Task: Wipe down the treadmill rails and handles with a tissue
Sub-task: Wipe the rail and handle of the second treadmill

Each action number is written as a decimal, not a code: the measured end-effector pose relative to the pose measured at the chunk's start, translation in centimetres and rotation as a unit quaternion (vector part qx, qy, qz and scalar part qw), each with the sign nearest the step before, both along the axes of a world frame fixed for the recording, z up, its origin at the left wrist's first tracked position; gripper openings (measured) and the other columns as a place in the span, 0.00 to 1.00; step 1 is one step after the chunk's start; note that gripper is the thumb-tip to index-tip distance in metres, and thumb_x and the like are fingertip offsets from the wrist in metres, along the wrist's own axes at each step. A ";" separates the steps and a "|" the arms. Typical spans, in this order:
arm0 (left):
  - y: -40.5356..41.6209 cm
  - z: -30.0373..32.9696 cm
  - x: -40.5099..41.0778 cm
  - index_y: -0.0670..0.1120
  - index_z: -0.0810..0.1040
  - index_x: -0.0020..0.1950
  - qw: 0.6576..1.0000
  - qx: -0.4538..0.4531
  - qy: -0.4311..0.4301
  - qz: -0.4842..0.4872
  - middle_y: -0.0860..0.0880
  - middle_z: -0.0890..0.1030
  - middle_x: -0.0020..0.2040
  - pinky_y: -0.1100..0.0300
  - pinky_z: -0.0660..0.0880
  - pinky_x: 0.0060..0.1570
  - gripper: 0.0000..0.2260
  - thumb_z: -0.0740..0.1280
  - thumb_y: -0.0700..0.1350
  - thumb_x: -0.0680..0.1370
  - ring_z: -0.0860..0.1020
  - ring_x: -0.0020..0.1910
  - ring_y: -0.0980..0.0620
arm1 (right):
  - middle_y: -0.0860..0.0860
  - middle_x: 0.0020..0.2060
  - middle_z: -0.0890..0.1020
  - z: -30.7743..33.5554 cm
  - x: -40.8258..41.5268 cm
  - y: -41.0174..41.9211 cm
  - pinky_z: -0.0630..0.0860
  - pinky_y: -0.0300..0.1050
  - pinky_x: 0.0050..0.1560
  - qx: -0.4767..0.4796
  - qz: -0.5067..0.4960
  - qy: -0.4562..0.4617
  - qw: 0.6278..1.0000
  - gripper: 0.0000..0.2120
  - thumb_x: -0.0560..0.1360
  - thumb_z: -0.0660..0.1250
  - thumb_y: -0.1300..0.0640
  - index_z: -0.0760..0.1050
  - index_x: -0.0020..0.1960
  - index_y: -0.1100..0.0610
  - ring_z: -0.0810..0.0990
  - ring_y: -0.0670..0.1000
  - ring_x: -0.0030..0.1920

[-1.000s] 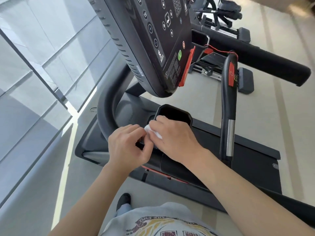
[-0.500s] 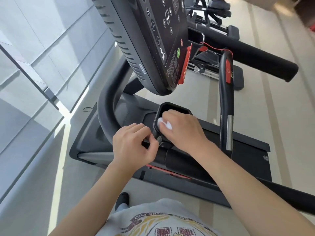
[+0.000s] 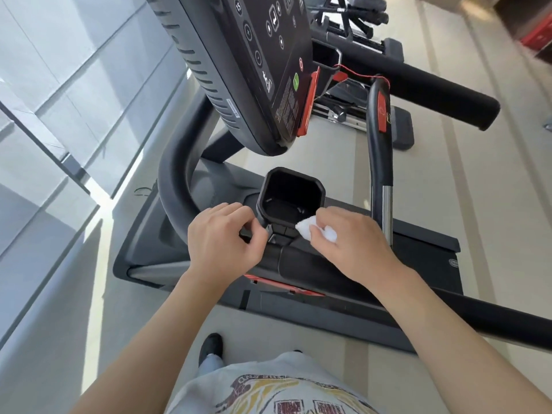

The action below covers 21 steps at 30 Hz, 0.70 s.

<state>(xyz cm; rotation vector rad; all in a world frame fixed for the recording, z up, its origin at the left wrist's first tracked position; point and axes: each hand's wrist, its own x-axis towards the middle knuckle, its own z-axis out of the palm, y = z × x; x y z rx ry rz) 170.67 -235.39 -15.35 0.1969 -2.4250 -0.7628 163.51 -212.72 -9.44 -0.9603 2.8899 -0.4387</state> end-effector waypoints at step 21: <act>0.5 0.3 -0.2 0.47 0.69 0.30 0.998 -0.024 -0.041 0.030 0.51 0.67 0.26 0.57 0.63 0.28 0.12 0.67 0.43 0.72 0.67 0.28 0.47 | 0.50 0.40 0.78 -2.9 -9.9 -5.5 0.71 0.48 0.43 -0.257 -0.194 -0.055 0.945 0.10 0.82 0.65 0.54 0.74 0.42 0.55 0.76 0.52 0.42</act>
